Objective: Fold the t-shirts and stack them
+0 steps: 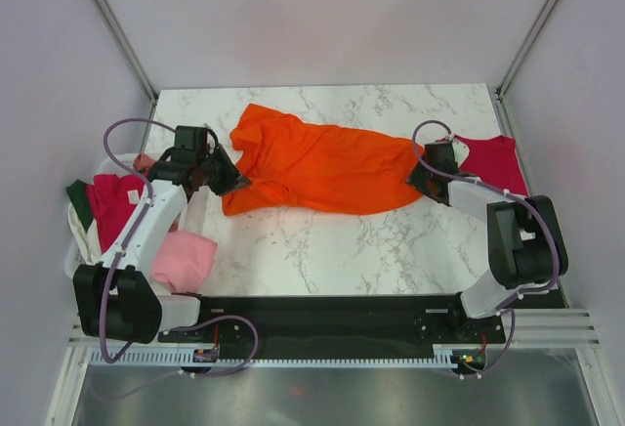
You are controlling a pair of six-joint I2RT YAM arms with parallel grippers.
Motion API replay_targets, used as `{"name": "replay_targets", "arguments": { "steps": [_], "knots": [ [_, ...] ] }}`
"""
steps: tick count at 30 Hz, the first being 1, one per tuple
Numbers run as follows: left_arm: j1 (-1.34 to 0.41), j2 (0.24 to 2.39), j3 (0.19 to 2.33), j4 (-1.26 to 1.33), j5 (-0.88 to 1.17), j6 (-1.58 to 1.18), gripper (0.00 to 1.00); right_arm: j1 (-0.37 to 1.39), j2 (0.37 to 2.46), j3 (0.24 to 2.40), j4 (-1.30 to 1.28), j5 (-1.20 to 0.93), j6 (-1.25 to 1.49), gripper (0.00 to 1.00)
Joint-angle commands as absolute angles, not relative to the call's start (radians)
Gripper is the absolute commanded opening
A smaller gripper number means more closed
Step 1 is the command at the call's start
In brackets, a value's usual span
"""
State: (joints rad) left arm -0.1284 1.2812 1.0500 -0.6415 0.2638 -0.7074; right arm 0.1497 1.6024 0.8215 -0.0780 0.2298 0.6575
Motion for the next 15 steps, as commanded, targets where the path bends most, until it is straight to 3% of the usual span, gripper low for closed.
{"name": "replay_targets", "arguments": {
  "steps": [1,3,4,6,7,8,15],
  "knots": [
    [-0.112,1.266,1.089,-0.612,0.27,-0.663,0.02,0.155,1.637,0.885,-0.118,0.302,0.675,0.62],
    [-0.112,1.256,1.081,-0.611,0.276,-0.658,0.02,0.159,1.646,0.9,-0.141,0.345,0.681,0.48],
    [-0.112,1.249,1.075,-0.611,0.278,-0.654,0.02,0.161,1.637,0.896,-0.147,0.351,0.683,0.34],
    [-0.112,1.238,1.062,-0.611,0.284,-0.643,0.02,0.164,1.62,0.879,-0.152,0.363,0.689,0.18],
    [-0.112,1.223,1.055,-0.611,0.284,-0.64,0.02,0.167,1.599,0.873,-0.161,0.367,0.689,0.05],
    [-0.112,1.212,1.039,-0.611,0.285,-0.637,0.02,0.17,1.586,0.865,-0.172,0.371,0.69,0.0],
    [-0.112,1.078,0.953,-0.635,0.236,-0.635,0.02,0.276,1.46,0.864,-0.334,0.463,0.707,0.0]
  ]
}}
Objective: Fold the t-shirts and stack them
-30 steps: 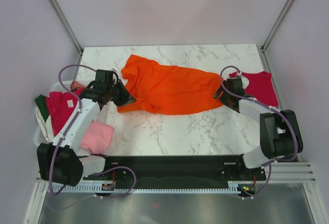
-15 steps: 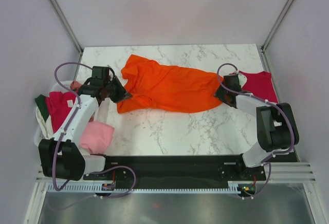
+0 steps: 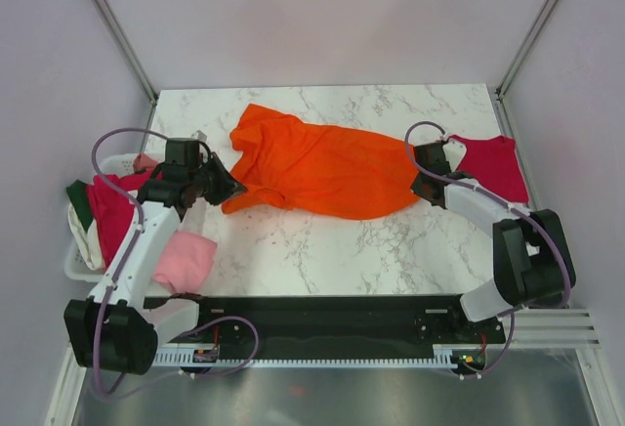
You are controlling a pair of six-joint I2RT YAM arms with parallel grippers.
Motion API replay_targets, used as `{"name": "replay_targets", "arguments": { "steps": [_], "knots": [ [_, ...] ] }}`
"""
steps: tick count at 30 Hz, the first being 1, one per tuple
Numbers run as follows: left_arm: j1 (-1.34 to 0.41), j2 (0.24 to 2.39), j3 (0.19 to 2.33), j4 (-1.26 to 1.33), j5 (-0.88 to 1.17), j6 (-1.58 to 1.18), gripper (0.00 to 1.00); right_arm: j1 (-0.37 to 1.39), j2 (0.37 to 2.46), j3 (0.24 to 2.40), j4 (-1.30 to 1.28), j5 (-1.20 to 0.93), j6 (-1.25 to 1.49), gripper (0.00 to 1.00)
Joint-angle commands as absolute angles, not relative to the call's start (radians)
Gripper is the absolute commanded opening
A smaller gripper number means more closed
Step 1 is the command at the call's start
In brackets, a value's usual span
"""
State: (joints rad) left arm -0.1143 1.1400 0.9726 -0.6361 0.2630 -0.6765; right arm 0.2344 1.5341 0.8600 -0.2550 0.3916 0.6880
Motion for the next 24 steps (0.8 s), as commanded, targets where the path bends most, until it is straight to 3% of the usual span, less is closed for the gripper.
{"name": "replay_targets", "arguments": {
  "steps": [1,4,9,11,12,13,18,21,22,24],
  "knots": [
    [-0.11,1.072,0.95,-0.644,0.229,-0.635,0.02,0.281,1.439,0.862,-0.339,0.45,0.709,0.03],
    [-0.081,1.097,0.959,-0.646,0.236,-0.637,0.02,0.282,1.457,0.893,-0.331,0.457,0.713,0.08],
    [-0.046,1.238,1.069,-0.627,0.29,-0.635,0.02,0.247,1.646,1.136,-0.331,0.376,0.675,0.16],
    [-0.046,1.295,1.123,-0.615,0.293,-0.65,0.02,0.242,1.758,1.26,-0.353,0.353,0.667,0.66],
    [-0.046,1.314,1.14,-0.611,0.293,-0.656,0.02,0.239,1.784,1.29,-0.362,0.351,0.667,0.82],
    [-0.046,1.337,1.15,-0.604,0.288,-0.663,0.02,0.238,1.808,1.307,-0.368,0.348,0.664,0.9],
    [-0.046,1.35,1.163,-0.592,0.218,-0.707,0.02,0.235,1.753,1.232,-0.333,0.367,0.653,0.88],
    [-0.044,1.35,1.155,-0.584,0.17,-0.727,0.02,0.221,1.695,1.143,-0.299,0.38,0.647,0.79],
    [-0.043,1.353,1.157,-0.581,0.166,-0.73,0.02,0.213,1.668,1.094,-0.266,0.352,0.646,0.71],
    [-0.043,1.362,1.158,-0.578,0.161,-0.741,0.02,0.193,1.645,1.051,-0.226,0.316,0.643,0.68]
  ]
}}
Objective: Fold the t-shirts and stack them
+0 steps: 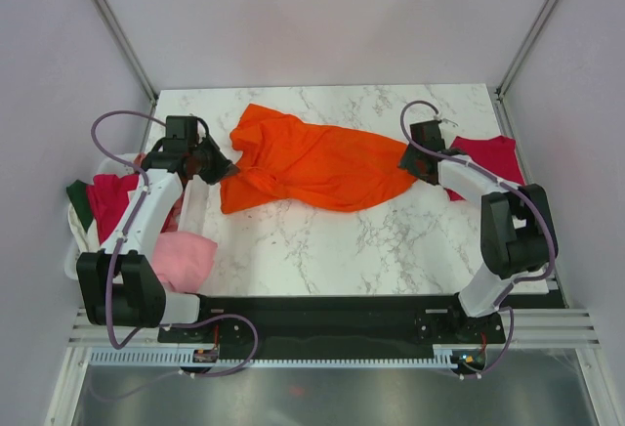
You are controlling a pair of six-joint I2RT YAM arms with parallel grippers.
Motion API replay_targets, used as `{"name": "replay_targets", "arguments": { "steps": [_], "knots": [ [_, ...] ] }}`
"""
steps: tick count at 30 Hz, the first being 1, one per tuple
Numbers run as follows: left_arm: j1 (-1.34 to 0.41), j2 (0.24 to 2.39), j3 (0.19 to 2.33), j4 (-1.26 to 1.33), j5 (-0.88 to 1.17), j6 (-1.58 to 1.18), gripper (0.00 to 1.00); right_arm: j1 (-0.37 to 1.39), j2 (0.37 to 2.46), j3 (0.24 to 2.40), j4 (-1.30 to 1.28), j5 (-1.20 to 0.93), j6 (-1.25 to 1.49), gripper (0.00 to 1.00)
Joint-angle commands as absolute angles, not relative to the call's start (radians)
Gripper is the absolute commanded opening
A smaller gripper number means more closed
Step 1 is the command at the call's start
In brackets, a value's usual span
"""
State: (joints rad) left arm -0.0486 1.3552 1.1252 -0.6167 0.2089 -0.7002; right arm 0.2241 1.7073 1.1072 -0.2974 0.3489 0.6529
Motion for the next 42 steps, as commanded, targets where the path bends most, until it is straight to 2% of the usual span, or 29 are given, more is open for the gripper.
{"name": "replay_targets", "arguments": {
  "steps": [1,6,10,11,13,16,22,35,41,42],
  "knots": [
    [-0.043,1.365,1.158,-0.577,0.163,-0.741,0.02,0.187,1.634,1.036,-0.198,0.301,0.646,0.68],
    [-0.043,1.364,1.137,-0.565,0.141,-0.759,0.02,0.175,1.628,0.988,-0.158,0.249,0.653,0.6],
    [-0.043,1.351,1.105,-0.549,0.13,-0.773,0.02,0.164,1.606,0.933,-0.114,0.236,0.663,0.43],
    [-0.043,1.347,1.1,-0.54,0.132,-0.775,0.02,0.164,1.603,0.925,-0.11,0.235,0.663,0.42],
    [-0.043,1.341,1.088,-0.534,0.129,-0.776,0.02,0.163,1.603,0.914,-0.104,0.233,0.663,0.42],
    [-0.043,1.332,1.075,-0.52,0.121,-0.781,0.02,0.163,1.614,0.899,-0.097,0.226,0.666,0.49],
    [-0.043,1.325,1.069,-0.503,0.126,-0.788,0.02,0.163,1.664,0.903,-0.048,0.186,0.673,0.5],
    [-0.043,1.321,1.077,-0.502,0.121,-0.781,0.02,0.163,1.763,0.991,-0.04,0.172,0.686,0.35],
    [-0.043,1.321,1.072,-0.502,0.121,-0.781,0.02,0.163,1.73,0.986,-0.06,0.207,0.683,0.22],
    [-0.043,1.319,1.072,-0.503,0.123,-0.781,0.02,0.163,1.726,0.985,-0.063,0.209,0.683,0.09]
  ]
}}
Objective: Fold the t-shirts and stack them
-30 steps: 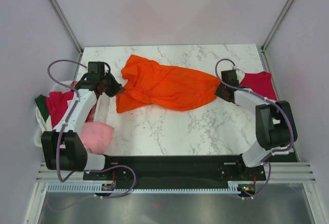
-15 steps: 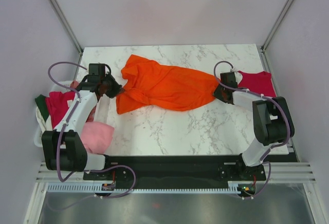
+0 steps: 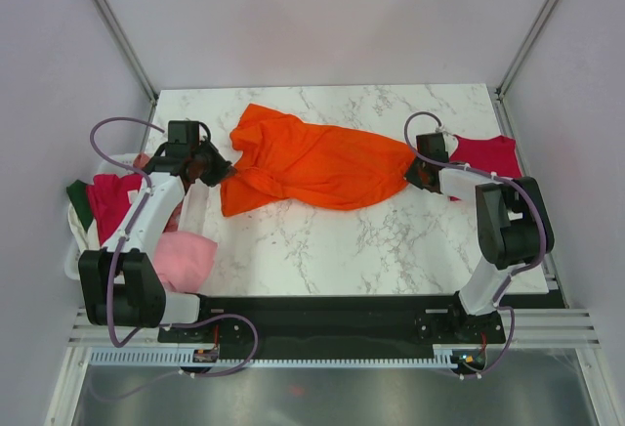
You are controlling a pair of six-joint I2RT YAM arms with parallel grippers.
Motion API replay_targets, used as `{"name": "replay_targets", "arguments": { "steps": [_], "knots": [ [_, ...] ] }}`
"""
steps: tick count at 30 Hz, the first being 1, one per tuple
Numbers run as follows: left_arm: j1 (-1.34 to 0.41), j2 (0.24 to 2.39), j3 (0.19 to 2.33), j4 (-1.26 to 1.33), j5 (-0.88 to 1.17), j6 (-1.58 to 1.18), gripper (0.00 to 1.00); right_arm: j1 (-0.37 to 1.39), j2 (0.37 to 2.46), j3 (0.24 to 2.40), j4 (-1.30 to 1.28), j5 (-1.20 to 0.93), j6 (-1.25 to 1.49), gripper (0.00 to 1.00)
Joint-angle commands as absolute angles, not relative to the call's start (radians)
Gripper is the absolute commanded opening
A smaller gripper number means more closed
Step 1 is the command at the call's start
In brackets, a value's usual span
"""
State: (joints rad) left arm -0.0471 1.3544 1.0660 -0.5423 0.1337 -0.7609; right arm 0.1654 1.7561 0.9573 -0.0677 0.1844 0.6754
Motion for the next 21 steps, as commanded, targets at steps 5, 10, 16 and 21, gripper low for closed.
{"name": "replay_targets", "arguments": {
  "steps": [5,10,16,21],
  "knots": [
    [-0.043,1.313,1.069,-0.503,0.121,-0.778,0.02,0.161,1.7,0.989,-0.094,0.228,0.684,0.0],
    [-0.043,1.293,1.065,-0.503,0.121,-0.778,0.02,0.161,1.618,0.991,-0.147,0.279,0.675,0.0],
    [-0.043,1.279,1.057,-0.505,0.132,-0.779,0.02,0.163,1.528,0.991,-0.209,0.324,0.664,0.0],
    [-0.043,1.261,1.046,-0.506,0.138,-0.782,0.02,0.163,1.464,0.96,-0.239,0.342,0.666,0.0]
  ]
}}
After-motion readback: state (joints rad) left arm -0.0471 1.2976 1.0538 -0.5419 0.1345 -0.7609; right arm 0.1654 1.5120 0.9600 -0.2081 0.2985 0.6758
